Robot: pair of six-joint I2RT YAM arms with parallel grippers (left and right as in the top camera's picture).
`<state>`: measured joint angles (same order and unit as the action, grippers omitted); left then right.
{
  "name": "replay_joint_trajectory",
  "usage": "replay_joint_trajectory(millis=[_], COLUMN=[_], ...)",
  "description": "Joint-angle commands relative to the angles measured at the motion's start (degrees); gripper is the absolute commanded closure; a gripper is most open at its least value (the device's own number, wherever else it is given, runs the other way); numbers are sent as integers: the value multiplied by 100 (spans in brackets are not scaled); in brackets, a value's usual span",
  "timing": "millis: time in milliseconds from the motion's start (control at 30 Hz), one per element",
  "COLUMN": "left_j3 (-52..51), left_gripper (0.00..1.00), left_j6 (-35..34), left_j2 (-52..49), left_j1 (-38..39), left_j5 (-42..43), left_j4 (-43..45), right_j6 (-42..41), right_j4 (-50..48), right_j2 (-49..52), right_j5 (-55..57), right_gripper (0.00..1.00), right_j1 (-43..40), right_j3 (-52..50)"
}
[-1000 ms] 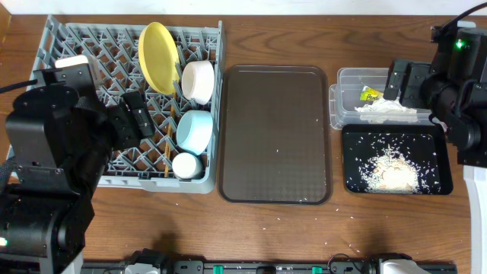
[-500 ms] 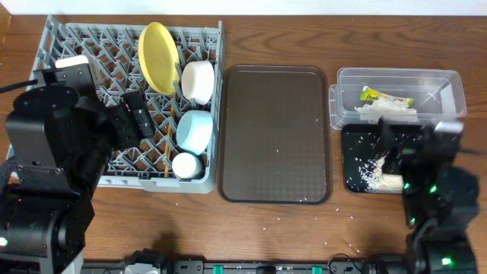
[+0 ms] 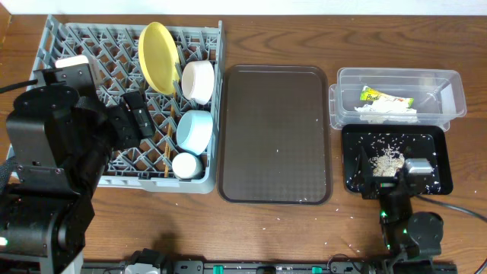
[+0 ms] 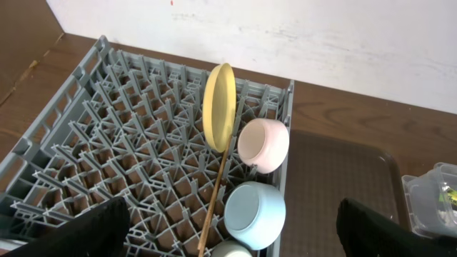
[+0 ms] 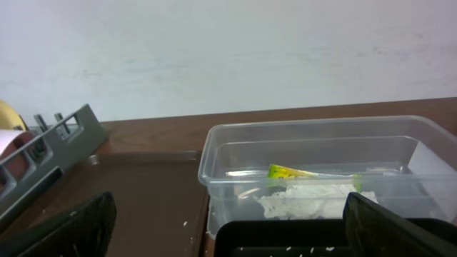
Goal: Sort waste into correct bins and load items into the dishwasher
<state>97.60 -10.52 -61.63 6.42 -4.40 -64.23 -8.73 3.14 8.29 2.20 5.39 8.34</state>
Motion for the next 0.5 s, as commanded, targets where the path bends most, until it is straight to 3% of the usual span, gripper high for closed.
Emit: replay_joint_trajectory(millis=[0,267,467], left_j3=[2,2,2], left_gripper=[7,7,7], left_j6=[-11,-11,-11], left_j2=[17,17,17], left_j1=[-20,-20,-17], left_j5=[37,37,37], left_j4=[0,0,0], right_j6=[-66,-59,57], right_j4=[-127,-450,129], right_j2=[-422,-802,-802], right_j5=[98,35,-186], right_gripper=[1,1,1], right_j1=[61,70,70], right_j3=[-350,-802,-804])
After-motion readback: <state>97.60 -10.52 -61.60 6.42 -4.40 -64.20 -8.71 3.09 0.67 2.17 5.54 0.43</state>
